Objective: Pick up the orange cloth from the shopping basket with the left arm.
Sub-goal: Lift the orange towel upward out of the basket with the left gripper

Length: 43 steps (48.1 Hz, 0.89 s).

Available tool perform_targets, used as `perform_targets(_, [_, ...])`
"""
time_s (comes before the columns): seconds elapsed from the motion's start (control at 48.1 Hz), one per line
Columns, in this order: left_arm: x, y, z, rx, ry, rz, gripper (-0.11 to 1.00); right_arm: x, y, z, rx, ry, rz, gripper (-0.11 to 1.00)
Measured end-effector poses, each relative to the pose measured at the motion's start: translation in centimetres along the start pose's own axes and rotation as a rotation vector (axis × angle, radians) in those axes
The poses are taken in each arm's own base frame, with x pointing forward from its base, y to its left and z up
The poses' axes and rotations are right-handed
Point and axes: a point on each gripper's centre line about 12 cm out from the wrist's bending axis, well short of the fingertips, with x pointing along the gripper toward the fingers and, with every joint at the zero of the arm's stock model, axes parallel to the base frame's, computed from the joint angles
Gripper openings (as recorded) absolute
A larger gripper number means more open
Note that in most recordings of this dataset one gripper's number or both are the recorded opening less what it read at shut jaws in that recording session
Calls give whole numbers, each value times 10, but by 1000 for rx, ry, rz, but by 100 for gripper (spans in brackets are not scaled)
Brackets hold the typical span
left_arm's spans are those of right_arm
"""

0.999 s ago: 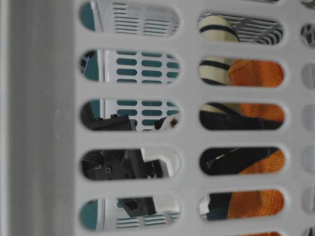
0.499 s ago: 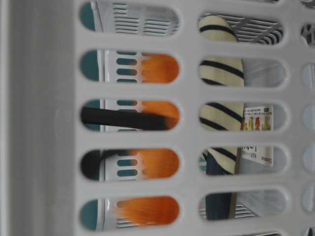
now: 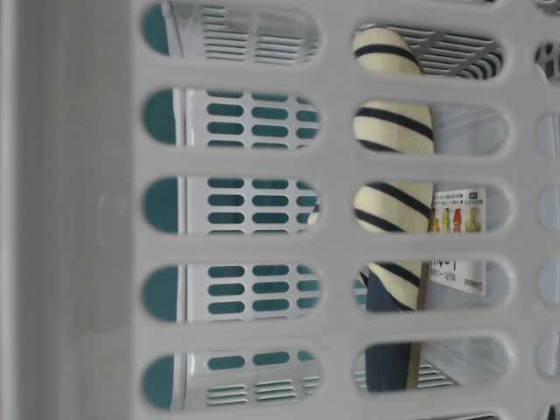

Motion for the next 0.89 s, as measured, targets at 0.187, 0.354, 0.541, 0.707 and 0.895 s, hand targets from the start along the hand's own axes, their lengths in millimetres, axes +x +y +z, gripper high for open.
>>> perform_targets(0.187, [1, 0, 0, 0, 6, 1, 13, 0, 0, 0, -1, 0, 0, 74])
perform_targets(0.354, [1, 0, 0, 0, 6, 1, 13, 0, 0, 0, 0, 0, 2, 74])
perform_targets(0.541, [4, 0, -1, 0, 15, 2, 13, 0, 0, 0, 0, 0, 0, 74])
perform_targets(0.707, [6, 0, -1, 0, 18, 1, 13, 0, 0, 0, 0, 0, 0, 74])
perform_targets(0.895, [7, 1, -1, -1, 24, 4, 13, 0, 0, -1, 0, 3, 0, 74])
